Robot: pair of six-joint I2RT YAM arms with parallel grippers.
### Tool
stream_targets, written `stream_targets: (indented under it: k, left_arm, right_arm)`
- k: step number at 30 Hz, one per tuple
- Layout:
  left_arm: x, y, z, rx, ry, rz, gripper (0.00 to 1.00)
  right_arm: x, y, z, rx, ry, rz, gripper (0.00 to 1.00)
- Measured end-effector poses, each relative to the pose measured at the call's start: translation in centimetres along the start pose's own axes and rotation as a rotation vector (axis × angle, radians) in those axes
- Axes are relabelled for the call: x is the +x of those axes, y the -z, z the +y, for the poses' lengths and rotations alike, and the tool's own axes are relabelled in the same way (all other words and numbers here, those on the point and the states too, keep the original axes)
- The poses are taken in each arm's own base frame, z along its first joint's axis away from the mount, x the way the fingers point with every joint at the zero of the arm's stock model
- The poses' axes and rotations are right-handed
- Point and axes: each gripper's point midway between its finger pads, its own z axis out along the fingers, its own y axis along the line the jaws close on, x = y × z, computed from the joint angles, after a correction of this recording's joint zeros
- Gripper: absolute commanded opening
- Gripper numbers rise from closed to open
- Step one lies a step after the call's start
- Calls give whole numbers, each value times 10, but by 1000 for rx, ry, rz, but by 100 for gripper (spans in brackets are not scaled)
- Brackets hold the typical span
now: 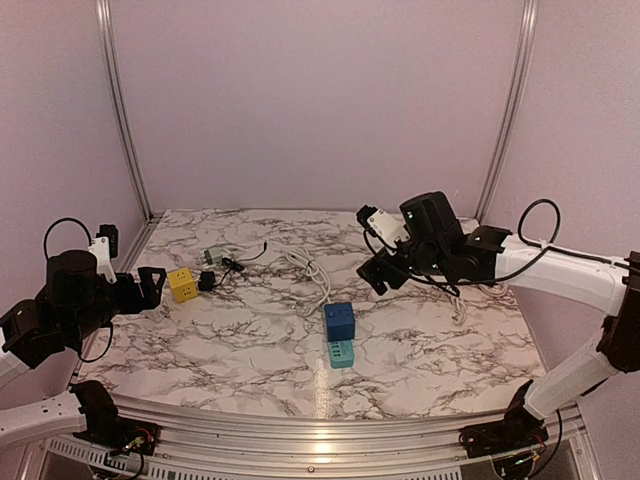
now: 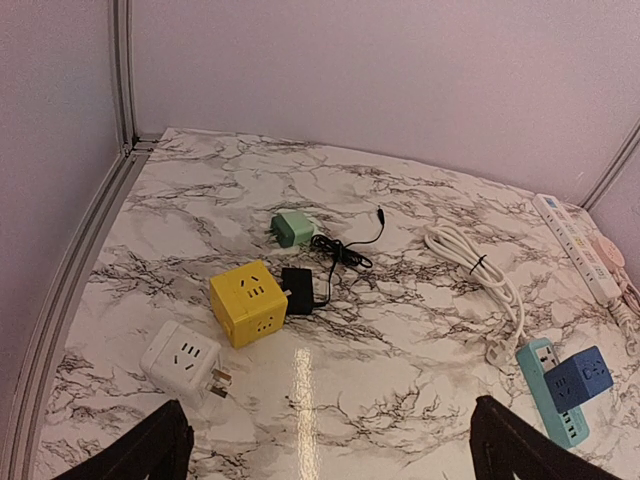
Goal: Insert the plug
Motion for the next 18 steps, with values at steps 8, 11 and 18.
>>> stream_targets:
  k: [8,11,18]
  left_arm:
    - [0,0,0,-1,0,0,99]
    - [0,0,0,-1,0,0,99]
    - [1,-1,0,-3,-3,5,99]
  right_arm:
    - [30,10,53,-82,-50,-16,94]
    - [43,12,73,-103,-68,-13,93]
    - [88,5,95,-99,-127,63,93]
